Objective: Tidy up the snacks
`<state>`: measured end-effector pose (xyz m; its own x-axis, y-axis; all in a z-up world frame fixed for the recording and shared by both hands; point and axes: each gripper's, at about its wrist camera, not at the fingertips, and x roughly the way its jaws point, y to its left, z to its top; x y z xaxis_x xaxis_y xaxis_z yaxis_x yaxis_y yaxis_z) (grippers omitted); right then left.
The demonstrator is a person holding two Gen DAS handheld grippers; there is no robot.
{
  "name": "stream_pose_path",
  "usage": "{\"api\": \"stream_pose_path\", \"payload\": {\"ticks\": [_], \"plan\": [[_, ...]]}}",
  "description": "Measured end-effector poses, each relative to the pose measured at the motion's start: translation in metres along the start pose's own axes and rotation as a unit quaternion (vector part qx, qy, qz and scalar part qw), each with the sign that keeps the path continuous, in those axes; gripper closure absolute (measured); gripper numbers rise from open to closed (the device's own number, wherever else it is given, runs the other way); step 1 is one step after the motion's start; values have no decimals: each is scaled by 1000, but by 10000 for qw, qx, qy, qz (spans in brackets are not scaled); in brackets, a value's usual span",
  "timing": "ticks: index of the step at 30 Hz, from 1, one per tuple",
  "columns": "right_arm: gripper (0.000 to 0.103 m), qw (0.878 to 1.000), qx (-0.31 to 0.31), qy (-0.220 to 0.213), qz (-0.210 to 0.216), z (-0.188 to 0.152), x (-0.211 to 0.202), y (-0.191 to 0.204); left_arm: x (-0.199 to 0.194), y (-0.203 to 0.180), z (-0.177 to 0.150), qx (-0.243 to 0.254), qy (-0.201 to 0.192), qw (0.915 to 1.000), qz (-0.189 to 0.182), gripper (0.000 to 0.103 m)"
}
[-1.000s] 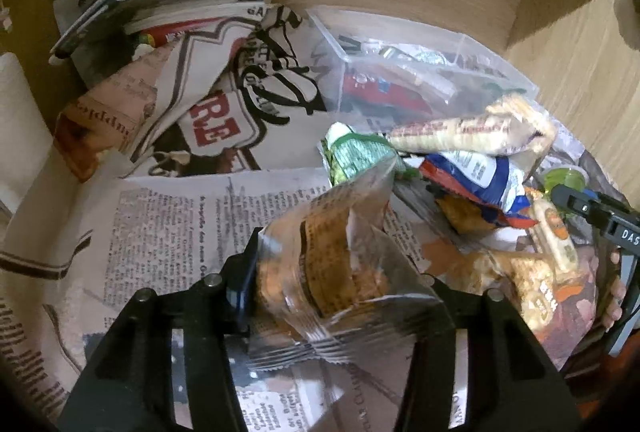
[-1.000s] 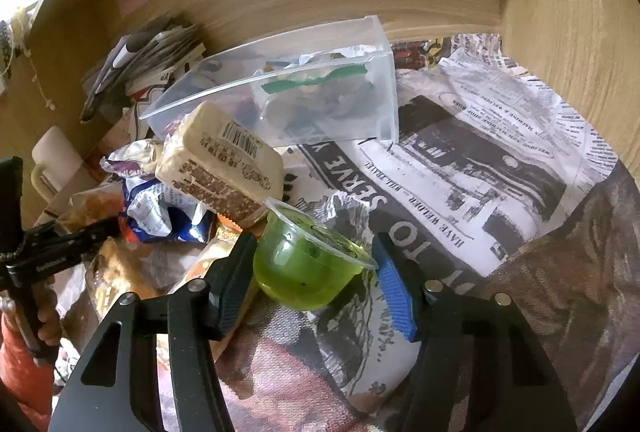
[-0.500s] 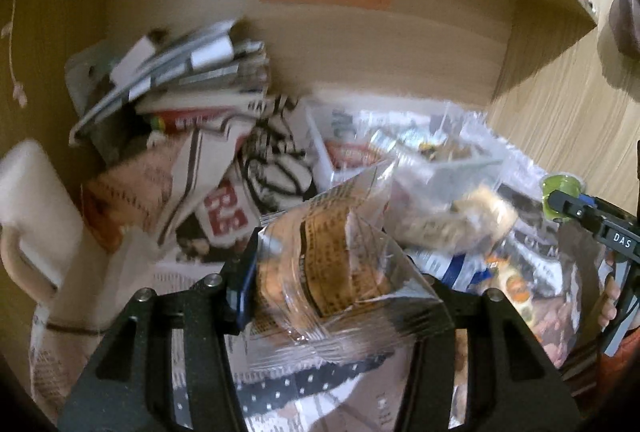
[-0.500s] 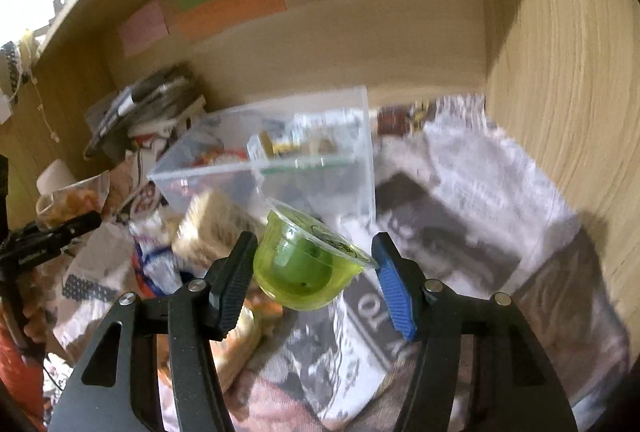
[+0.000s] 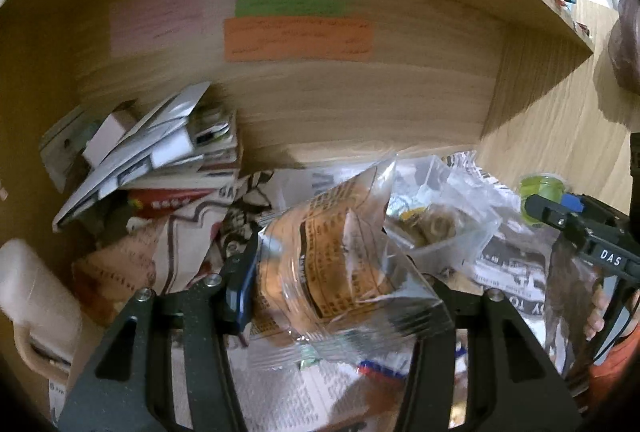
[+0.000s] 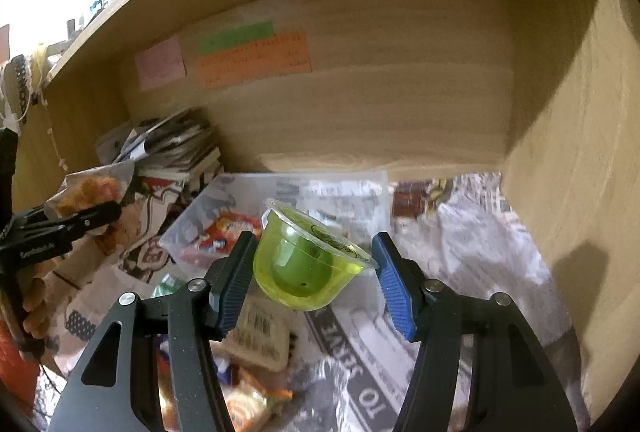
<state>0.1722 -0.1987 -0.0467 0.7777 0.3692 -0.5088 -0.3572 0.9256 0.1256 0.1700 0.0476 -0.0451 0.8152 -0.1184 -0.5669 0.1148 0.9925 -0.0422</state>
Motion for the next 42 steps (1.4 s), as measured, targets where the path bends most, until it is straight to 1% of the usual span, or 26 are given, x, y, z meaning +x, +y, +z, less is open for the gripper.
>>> {"api": "stream_pose_path", "payload": {"ticks": [7, 12, 17, 24, 28, 32, 34, 36, 37, 42], "plan": [[47, 9999, -97, 133, 51, 15, 30, 0, 33, -5, 18, -2, 167, 9997, -157, 52], [47, 9994, -143, 301, 99, 20, 51, -1, 66, -7, 25, -18, 428, 9988, -256, 52], [47, 9977, -272, 607, 104, 18, 78, -1, 96, -10, 23, 40, 713, 9970, -301, 52], [47, 9955, -329, 882, 64, 12, 105, -1, 121, -13, 17, 87, 1006, 9943, -345, 52], [47, 9946, -401, 952, 61, 9, 112, 2, 128, -15, 13, 146, 1089, 9934, -337, 52], [46, 9950, -459, 891, 20, 11, 111, 7, 133, -16, 12, 140, 1167, 9926, -306, 45], [43, 9952, -503, 837, 20, 14, 107, 9, 130, -16, 13, 130, 1110, 9933, -307, 38], [36, 9956, -520, 774, -5, 16, 102, 11, 123, -16, 14, 144, 999, 9945, -272, 37], [35, 9959, -531, 735, -16, 16, 99, 12, 119, -16, 15, 151, 966, 9949, -266, 37], [34, 9969, -478, 616, 44, 18, 83, 12, 94, -11, 16, 64, 765, 9967, -281, 37]]}}
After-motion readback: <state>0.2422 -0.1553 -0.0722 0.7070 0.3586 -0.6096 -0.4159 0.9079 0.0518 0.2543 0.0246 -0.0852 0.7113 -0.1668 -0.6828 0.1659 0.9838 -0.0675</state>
